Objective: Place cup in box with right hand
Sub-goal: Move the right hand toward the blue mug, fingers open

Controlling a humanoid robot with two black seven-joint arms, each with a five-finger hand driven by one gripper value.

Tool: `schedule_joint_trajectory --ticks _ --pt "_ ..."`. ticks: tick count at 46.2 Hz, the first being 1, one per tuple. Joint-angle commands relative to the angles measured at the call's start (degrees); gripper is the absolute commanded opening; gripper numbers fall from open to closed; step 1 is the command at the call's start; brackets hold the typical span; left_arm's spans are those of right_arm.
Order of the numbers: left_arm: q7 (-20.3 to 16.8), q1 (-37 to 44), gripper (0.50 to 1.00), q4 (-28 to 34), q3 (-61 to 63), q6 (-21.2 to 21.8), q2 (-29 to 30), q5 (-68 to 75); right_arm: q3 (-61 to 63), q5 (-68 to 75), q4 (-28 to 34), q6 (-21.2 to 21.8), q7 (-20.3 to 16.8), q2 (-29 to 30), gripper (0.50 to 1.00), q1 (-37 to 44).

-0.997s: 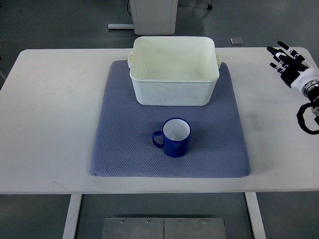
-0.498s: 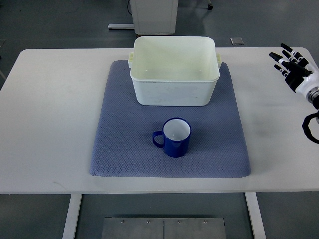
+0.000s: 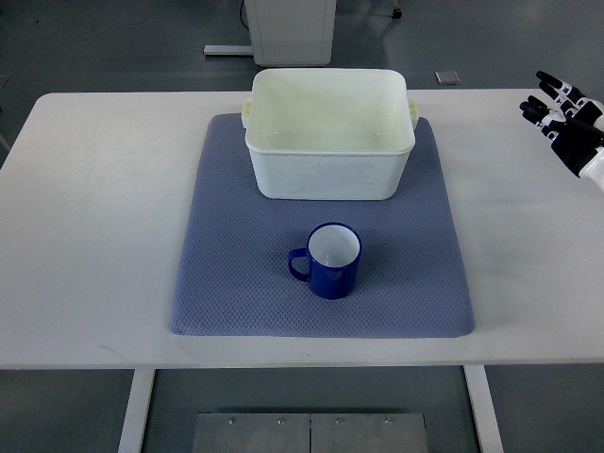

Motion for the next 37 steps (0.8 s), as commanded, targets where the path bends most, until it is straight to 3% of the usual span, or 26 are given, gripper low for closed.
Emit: schedule_joint_trajectory --ticks 1,11,23,37 --pt "0.0 0.0 1.0 0.0 0.0 0.0 0.0 0.0 0.1 -7.3 4.5 -0.1 1.7 -2.3 1.0 -1.4" --pt "0.0 0.0 1.0 0.0 0.0 0.0 0.0 0.0 0.1 -8.1 12.1 -0.2 3.5 -7.6 1.0 -5.7" --pt "0.0 0.0 1.0 0.0 -0.1 0.0 0.0 0.0 0.1 -17.0 22.5 -1.0 12.8 -16.8 1.0 -14.3" --pt "0.0 0.0 1.0 0.0 0.0 0.0 0.0 0.0 0.0 -27.0 25.9 -1.0 17.3 -17.0 1.0 -19.1"
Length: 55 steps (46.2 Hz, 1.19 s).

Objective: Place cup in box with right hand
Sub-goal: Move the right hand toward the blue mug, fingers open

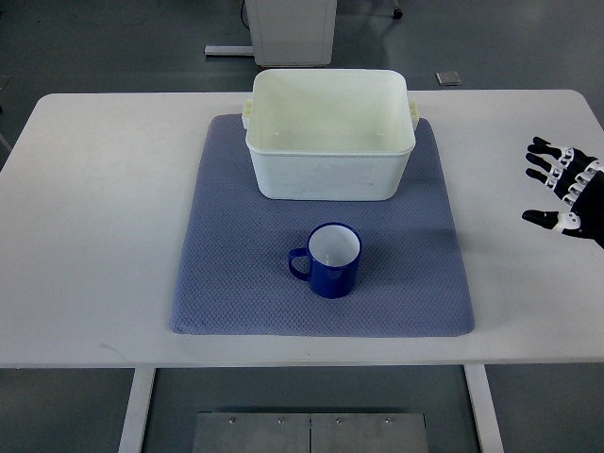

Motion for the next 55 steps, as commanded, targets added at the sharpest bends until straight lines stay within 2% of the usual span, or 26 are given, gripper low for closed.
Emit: schedule_joint_trajectory --ticks 1,15,34,44,55 --pt "0.0 0.0 1.0 0.0 -0.1 0.0 0.0 0.0 -0.1 -2.9 0.8 0.0 0.5 0.4 1.0 -0.5" --pt "0.0 0.0 1.0 0.0 0.0 0.0 0.0 0.0 -3.0 -6.3 1.0 -1.7 0.2 2.8 1.0 -0.2" --pt "0.0 0.0 1.0 0.0 0.0 0.0 0.0 0.0 -16.9 -8.4 0.9 -14.5 -1.0 9.7 1.0 7.9" --pt "0.0 0.0 1.0 -0.1 0.0 0.0 0.0 0.0 -17.1 -8.3 0.8 -15.2 -3.1 12.1 1.0 8.7" --pt "0.0 0.0 1.0 0.0 0.0 0.0 0.0 0.0 -18.4 -8.3 0.8 -15.8 -3.4 13.4 1.0 8.7"
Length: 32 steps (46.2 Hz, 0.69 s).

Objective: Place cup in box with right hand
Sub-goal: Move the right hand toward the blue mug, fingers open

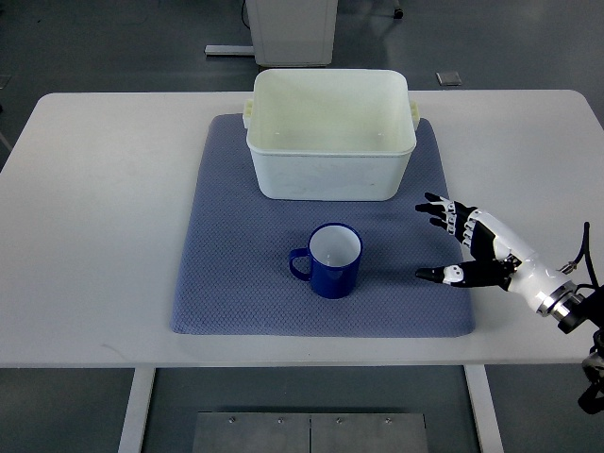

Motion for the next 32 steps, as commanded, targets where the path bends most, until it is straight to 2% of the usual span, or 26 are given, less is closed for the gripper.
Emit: schedule_joint_trajectory --ticks 1,32 --pt "0.0 0.0 1.0 0.0 0.0 0.0 0.0 0.0 -0.5 0.0 0.0 -0.1 0.0 0.4 1.0 0.0" --pt "0.0 0.0 1.0 0.0 0.0 0.0 0.0 0.0 -1.9 0.1 0.1 -2.4 -1.4 5.5 1.0 0.0"
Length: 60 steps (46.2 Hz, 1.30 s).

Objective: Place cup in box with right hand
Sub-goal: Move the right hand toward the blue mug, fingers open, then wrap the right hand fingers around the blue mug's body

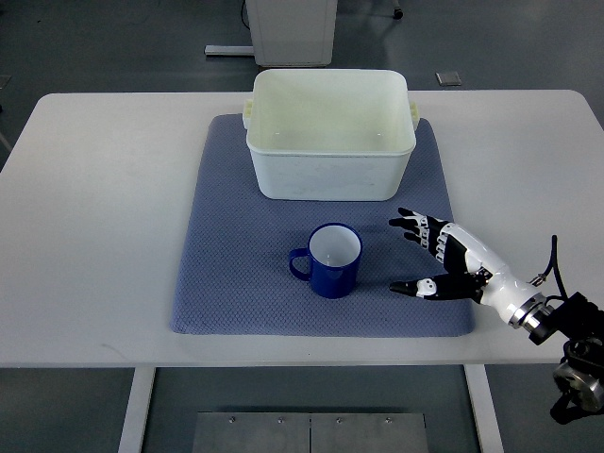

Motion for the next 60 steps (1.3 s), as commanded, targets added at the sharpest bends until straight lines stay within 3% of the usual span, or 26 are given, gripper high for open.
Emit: schedule_joint_trajectory --ticks 1,19,60 --pt "0.0 0.0 1.0 0.0 -0.1 0.0 0.0 0.0 0.0 0.0 0.0 -0.4 -0.5 1.0 1.0 -0.1" --pt "0.0 0.0 1.0 0.0 0.0 0.0 0.0 0.0 -6.0 0.4 -0.2 -5.2 -0.9 4.1 1.0 4.9" --pt "0.0 0.0 1.0 0.0 -0.1 0.0 0.0 0.0 -6.1 0.5 -1.3 -6.2 -3.9 8.6 1.0 6.7"
